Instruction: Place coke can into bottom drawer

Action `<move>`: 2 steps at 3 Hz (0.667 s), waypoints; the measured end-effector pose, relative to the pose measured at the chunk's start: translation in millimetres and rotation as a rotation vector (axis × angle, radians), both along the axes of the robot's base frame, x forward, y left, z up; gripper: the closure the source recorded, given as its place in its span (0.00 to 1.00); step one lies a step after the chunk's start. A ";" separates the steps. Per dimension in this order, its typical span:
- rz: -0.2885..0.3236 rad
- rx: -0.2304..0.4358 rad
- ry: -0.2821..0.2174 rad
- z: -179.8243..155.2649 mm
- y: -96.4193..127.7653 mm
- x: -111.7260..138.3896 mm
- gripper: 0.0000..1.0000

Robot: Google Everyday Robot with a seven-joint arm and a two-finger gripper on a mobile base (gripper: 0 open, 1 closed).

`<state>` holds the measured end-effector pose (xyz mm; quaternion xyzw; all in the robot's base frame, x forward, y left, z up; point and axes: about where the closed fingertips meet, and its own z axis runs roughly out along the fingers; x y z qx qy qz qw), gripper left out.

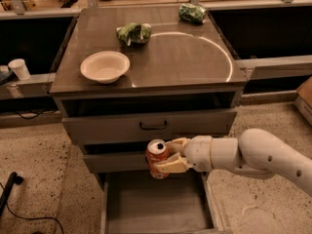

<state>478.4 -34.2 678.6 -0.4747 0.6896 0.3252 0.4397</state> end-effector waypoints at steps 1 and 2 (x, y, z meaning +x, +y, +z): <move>0.000 0.000 0.000 -0.1 0.0 0.0 1.00; 0.037 0.000 0.007 -46.6 1.2 -7.0 1.00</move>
Offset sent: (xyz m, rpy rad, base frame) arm -0.0203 -0.0010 -0.1409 -0.0012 0.0199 0.1051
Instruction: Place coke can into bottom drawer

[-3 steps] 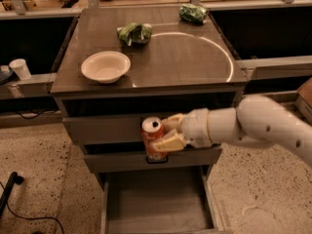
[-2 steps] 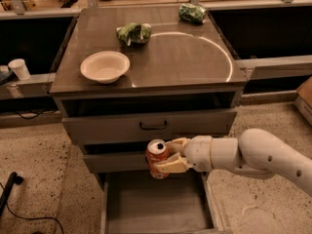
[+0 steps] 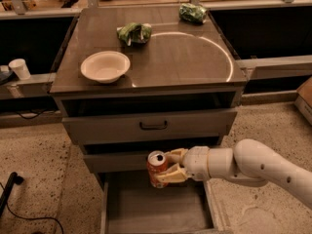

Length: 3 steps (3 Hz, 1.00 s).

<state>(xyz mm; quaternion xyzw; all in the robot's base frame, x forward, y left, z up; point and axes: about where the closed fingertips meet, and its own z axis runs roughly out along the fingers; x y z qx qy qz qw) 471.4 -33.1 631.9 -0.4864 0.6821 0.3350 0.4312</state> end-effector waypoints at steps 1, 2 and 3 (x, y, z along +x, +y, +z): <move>0.045 0.038 0.041 -84.0 3.9 -25.7 1.00; 0.045 0.037 0.040 -83.4 4.0 -25.6 1.00; 0.050 0.045 0.057 -96.1 5.2 -22.8 1.00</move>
Offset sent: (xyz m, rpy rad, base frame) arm -0.0179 -0.0014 -0.0612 0.0103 0.0182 0.0329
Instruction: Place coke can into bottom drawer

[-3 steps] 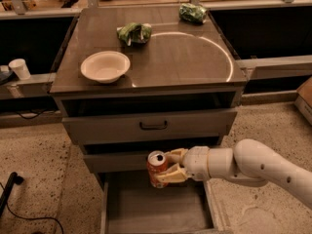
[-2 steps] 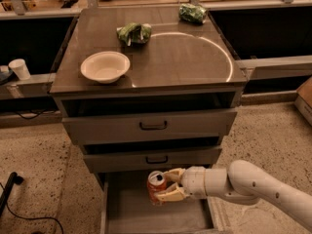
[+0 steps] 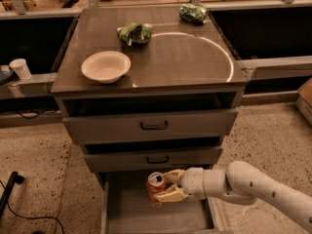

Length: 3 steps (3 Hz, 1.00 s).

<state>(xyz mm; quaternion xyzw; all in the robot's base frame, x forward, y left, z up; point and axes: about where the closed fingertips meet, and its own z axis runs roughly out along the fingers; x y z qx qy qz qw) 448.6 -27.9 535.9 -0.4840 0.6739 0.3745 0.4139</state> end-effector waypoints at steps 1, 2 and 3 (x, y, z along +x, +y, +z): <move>0.019 0.032 -0.024 -38.4 2.6 13.5 1.00; 0.040 0.064 -0.051 -97.2 10.8 23.1 1.00; 0.055 0.055 -0.123 -175.2 27.3 21.9 1.00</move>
Offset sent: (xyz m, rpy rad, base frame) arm 0.0347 0.0203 -0.1841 0.1073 -0.0870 0.0648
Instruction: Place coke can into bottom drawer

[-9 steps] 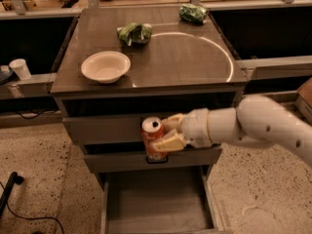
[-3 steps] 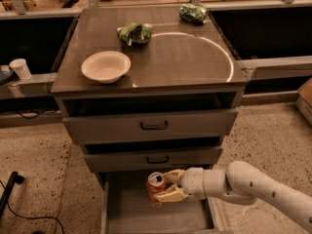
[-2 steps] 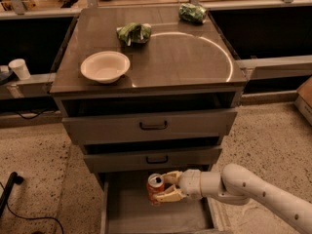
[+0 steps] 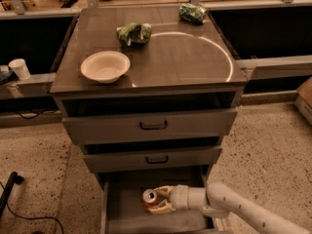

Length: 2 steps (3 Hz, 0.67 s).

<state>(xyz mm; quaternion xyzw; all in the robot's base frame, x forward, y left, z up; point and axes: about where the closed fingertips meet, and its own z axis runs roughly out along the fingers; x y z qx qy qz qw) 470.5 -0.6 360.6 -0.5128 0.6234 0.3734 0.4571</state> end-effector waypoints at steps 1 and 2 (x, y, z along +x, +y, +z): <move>0.030 -0.032 -0.055 -33.5 12.2 -3.7 1.00; 0.033 -0.032 -0.058 -34.8 13.3 -4.9 1.00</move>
Offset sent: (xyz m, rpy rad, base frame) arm -0.0031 0.0103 -0.0285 -0.0279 -0.0467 0.0253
